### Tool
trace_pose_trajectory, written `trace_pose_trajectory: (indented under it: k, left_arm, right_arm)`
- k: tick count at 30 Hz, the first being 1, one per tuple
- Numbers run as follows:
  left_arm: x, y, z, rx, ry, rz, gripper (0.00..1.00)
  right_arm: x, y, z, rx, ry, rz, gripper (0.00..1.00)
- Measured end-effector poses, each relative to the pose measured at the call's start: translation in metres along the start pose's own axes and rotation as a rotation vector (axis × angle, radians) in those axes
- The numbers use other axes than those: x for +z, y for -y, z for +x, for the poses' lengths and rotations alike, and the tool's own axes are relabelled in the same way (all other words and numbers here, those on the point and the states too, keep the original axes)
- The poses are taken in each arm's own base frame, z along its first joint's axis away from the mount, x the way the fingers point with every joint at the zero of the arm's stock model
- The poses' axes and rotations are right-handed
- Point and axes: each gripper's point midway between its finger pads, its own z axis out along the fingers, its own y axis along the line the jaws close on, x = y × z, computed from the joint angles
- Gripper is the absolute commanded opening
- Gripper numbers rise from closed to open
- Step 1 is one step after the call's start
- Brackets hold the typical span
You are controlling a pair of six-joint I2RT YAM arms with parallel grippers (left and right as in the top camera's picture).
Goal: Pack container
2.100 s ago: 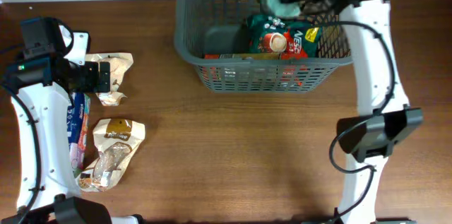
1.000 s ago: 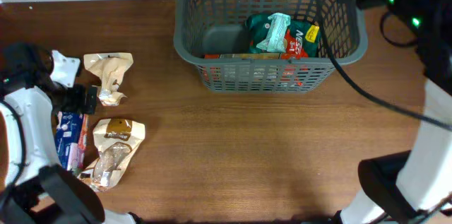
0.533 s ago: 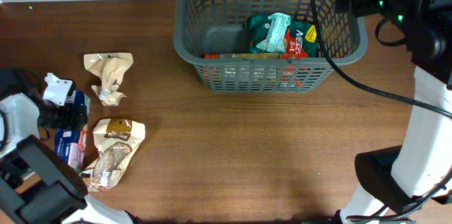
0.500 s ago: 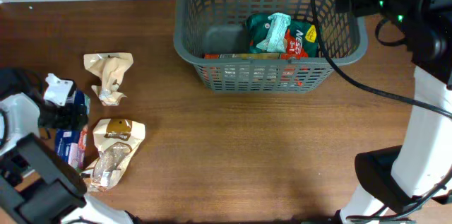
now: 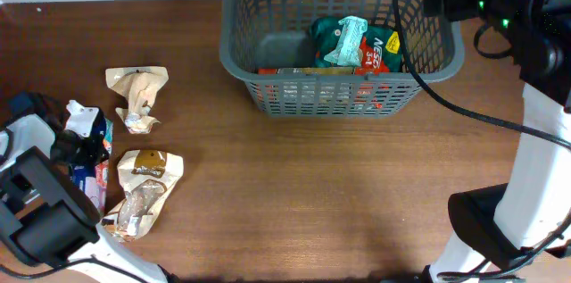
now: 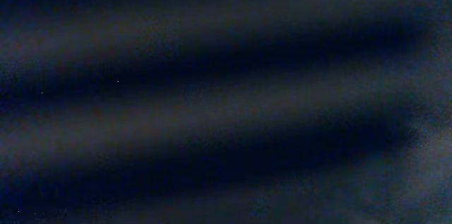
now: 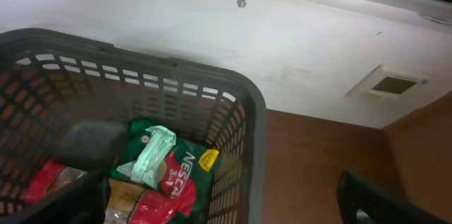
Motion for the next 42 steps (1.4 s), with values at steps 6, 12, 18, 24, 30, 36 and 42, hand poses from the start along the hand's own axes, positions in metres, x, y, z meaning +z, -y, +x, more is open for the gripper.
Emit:
trace_pose_trajectory:
  k: [6,12,18,24,30,36,42]
  left_arm:
    - [-0.026,0.003,-0.009,-0.058,-0.037,0.038,0.02]
    - [-0.154,-0.011,-0.128,-0.001,0.292,-0.138,0.02]
    - [-0.342,0.088,-0.255,0.268,0.866,-0.296,0.02]
    - [-0.463,0.244,-0.300,0.622,1.366,-0.214,0.01]
    - [-0.468,0.368,-0.297,0.929,1.525,0.057,0.02]
    - [-0.390,0.476,-0.289,1.118,1.406,0.360,0.02]
    - [-0.313,0.507,-0.293,1.131,1.233,0.471,0.01]
  right_arm:
    - [0.000,0.000,-0.004,0.003,0.016,0.002,0.99]
    - [0.000,0.001,-0.008,0.006,0.033,0.004,0.99]
    - [0.000,0.001,-0.006,0.005,0.024,0.003,0.99]
    - [0.000,0.000,0.003,-0.002,-0.012,-0.001,0.99]
    - [0.000,-0.001,0.006,-0.003,-0.024,-0.003,0.99]
    - [-0.010,0.008,0.004,0.004,-0.011,0.041,0.99]
    - [-0.117,0.066,-0.001,0.113,0.151,0.268,0.99]
